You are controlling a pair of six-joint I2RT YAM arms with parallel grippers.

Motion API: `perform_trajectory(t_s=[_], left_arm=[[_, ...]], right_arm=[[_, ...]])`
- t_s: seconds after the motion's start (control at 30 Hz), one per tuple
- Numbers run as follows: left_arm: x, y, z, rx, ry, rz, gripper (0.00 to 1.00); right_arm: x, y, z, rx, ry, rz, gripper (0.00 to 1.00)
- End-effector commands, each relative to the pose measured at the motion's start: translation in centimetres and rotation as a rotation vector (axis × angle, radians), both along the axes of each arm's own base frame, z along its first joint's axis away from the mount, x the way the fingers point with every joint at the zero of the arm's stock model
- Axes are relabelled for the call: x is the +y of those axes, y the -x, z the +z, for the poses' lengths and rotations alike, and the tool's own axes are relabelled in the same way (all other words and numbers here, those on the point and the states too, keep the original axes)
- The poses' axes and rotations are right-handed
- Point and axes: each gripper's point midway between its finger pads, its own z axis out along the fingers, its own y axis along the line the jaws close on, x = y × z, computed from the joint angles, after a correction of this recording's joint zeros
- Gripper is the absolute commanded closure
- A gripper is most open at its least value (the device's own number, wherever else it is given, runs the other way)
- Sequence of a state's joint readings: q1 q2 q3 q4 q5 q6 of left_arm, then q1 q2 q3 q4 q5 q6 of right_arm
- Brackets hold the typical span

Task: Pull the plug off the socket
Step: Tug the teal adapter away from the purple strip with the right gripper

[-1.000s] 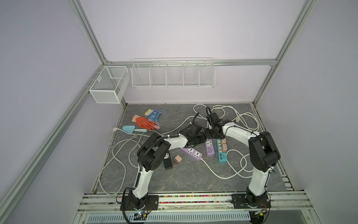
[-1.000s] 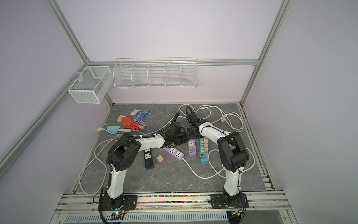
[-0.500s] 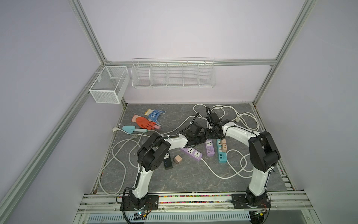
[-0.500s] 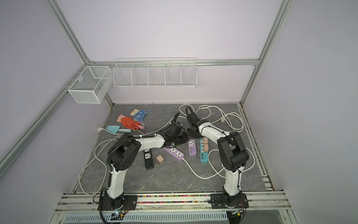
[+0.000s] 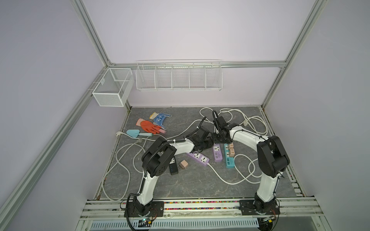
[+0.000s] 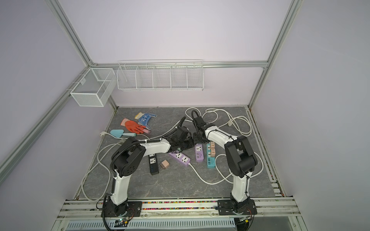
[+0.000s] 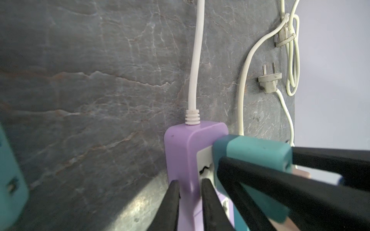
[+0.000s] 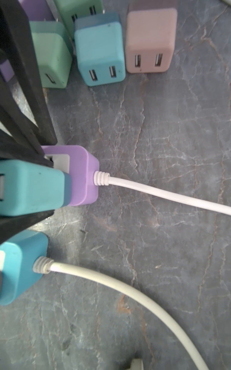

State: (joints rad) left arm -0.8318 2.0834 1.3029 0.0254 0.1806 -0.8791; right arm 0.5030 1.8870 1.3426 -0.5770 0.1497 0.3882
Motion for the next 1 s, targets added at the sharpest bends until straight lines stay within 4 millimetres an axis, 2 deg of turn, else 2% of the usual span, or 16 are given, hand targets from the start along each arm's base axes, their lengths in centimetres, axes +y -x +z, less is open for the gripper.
perform_trajectory(t_s=[0.0,0.17,0.3,0.37,0.63,0.73,0.83,0.97], left_arm=[[2.6,2.5,-5.4,0.114,-0.16,0.011,0.79],[1.6,3.6,-5.5,0.121,-0.165,0.011,0.79],[1.2,3.6,-5.2,0.115,-0.157,0.011,0.77],[0.4,3.9,-4.7,0.127,-0.111,-0.003,0.77],[-1.6,3.6,-0.9,0.107,0.054,-0.01,0.69],[-2.5,3.9,-0.2,0.115,0.11,-0.02,0.69],[-2.0,4.0,-0.8,0.113,0.077,-0.007,0.69],[0.0,4.6,-3.9,0.136,-0.035,0.012,0.7]], right_arm=[[1.1,-0.1,2.8,-0.049,-0.015,0.035,0.89],[0.6,-0.2,2.4,-0.039,-0.04,0.013,0.89],[2.5,0.5,1.6,-0.027,-0.099,0.026,0.89],[2.9,0.7,1.4,-0.026,-0.101,0.033,0.9],[2.0,1.0,1.1,-0.019,-0.094,0.016,0.9],[2.0,1.2,1.2,-0.023,-0.094,0.01,0.9],[2.0,1.2,1.3,-0.029,-0.094,0.009,0.9],[1.2,0.7,1.9,-0.053,-0.041,0.009,0.9]])
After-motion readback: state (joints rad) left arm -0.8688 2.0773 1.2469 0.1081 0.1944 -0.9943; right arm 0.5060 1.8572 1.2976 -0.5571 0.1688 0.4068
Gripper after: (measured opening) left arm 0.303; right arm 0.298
